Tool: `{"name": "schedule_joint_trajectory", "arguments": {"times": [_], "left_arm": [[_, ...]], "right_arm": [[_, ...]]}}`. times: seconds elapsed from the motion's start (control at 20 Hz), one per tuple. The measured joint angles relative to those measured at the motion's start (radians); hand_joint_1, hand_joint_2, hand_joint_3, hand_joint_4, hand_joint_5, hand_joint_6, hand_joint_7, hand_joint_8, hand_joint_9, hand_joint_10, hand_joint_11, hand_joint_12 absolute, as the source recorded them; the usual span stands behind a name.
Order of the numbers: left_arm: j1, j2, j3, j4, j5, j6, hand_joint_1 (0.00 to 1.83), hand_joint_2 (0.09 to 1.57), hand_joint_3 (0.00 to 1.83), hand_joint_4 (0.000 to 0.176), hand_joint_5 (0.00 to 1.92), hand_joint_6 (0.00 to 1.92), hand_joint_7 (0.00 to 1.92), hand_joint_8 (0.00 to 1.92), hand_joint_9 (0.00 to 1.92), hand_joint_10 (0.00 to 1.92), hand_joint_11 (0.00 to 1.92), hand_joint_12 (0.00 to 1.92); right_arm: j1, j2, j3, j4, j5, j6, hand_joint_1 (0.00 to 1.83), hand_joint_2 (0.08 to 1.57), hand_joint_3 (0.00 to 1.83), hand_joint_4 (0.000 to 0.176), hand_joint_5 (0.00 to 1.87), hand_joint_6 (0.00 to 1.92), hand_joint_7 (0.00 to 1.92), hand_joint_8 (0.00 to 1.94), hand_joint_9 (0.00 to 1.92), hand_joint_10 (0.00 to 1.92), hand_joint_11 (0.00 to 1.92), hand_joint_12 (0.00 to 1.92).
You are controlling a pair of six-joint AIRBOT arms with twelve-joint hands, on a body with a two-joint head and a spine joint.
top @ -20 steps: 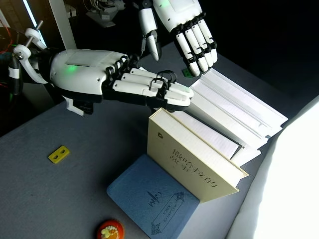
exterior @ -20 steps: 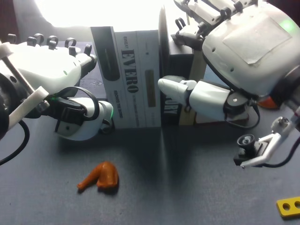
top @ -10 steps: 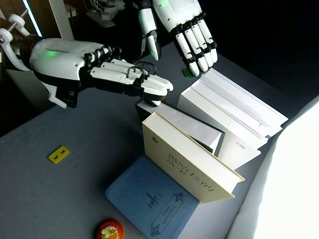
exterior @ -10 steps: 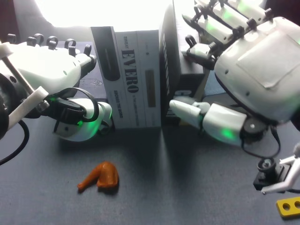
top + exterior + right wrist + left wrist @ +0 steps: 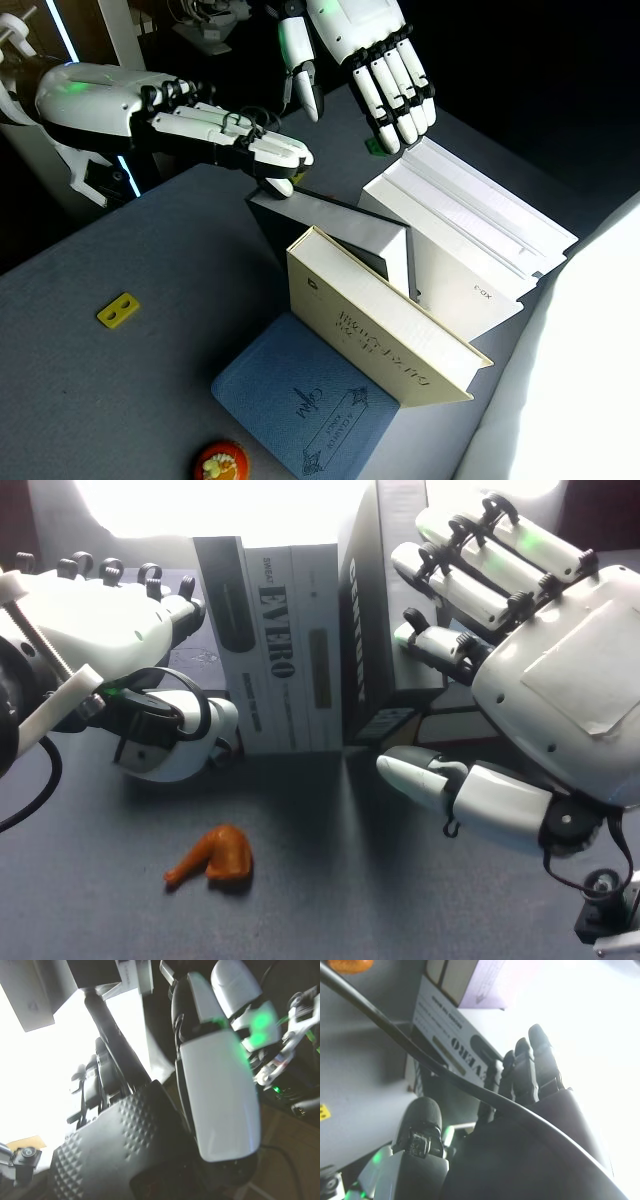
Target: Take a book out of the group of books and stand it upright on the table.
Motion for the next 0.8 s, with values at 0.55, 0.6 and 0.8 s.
{"name": "schedule_joint_trajectory", "arguments": {"times": [0.55, 0.6, 0.8], "left_arm": [[0.0, 0.0, 0.0, 0.0, 0.0, 0.0, 0.12, 1.42, 0.0, 0.0, 0.07, 0.0, 0.03, 0.0, 0.06, 0.01, 0.0, 0.35], [0.0, 0.0, 0.0, 0.0, 0.001, 0.0, 0.12, 1.41, 0.0, 0.0, 0.07, 0.0, 0.03, 0.0, 0.06, 0.01, 0.0, 0.37], [0.0, 0.0, 0.0, 0.0, -0.003, 0.0, 0.14, 1.41, 0.0, 0.0, 0.07, 0.01, 0.04, 0.0, 0.07, 0.01, 0.0, 0.35]], "right_arm": [[-0.063, 0.016, -0.048, -0.01, -0.005, -0.034, 0.0, 1.2, 0.0, 0.0, 0.83, 0.07, 0.13, 0.01, 0.0, 0.0, 0.0, 0.0], [-0.071, 0.015, -0.05, 0.003, -0.033, -0.034, 0.0, 1.2, 0.0, 0.0, 0.83, 0.07, 0.12, 0.01, 0.0, 0.0, 0.0, 0.0], [-0.085, 0.011, -0.045, 0.05, -0.092, -0.045, 0.0, 1.21, 0.0, 0.0, 0.81, 0.05, 0.14, 0.01, 0.0, 0.0, 0.0, 0.0]]}}
